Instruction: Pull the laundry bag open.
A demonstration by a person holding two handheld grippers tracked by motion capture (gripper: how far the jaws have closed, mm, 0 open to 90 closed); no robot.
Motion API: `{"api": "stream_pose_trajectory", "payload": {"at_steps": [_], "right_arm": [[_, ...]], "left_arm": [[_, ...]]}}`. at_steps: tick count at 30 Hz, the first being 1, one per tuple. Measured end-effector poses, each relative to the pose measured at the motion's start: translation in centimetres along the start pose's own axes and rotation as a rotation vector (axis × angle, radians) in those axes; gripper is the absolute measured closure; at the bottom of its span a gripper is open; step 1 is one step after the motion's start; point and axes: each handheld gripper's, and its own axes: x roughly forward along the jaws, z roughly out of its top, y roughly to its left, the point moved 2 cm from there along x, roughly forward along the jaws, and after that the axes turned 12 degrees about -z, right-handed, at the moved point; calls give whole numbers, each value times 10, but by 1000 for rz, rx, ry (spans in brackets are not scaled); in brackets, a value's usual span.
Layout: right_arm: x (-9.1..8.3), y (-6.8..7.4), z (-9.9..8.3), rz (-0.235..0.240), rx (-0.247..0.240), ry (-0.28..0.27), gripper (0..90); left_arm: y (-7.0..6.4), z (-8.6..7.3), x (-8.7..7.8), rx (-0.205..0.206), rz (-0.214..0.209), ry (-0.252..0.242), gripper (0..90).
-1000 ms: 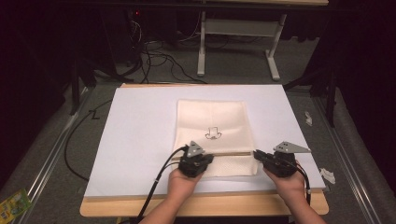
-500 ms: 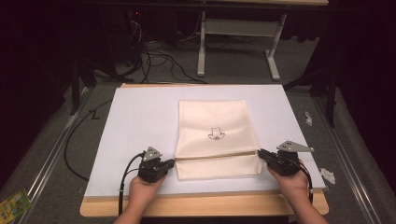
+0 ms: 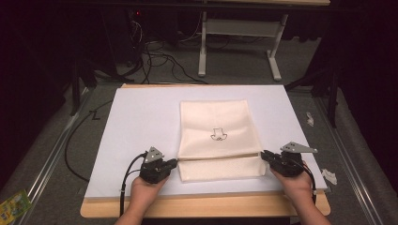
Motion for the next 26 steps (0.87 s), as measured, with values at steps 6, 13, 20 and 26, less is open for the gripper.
{"api": "stream_pose_trajectory", "payload": {"at_steps": [6, 13, 20, 26], "right_arm": [[-4, -5, 1, -36, -17, -62, 409], [-15, -31, 4, -115, 10, -114, 240], [-27, -61, 1, -183, 72, -145, 210], [-25, -55, 2, -188, 46, -141, 210]], "left_arm": [[5, 8, -17, 21, 62, -85, 466], [29, 10, -54, 85, 252, -131, 294], [51, 5, -84, -5, 310, -214, 263], [49, 6, -79, 12, 307, -194, 249]]}}
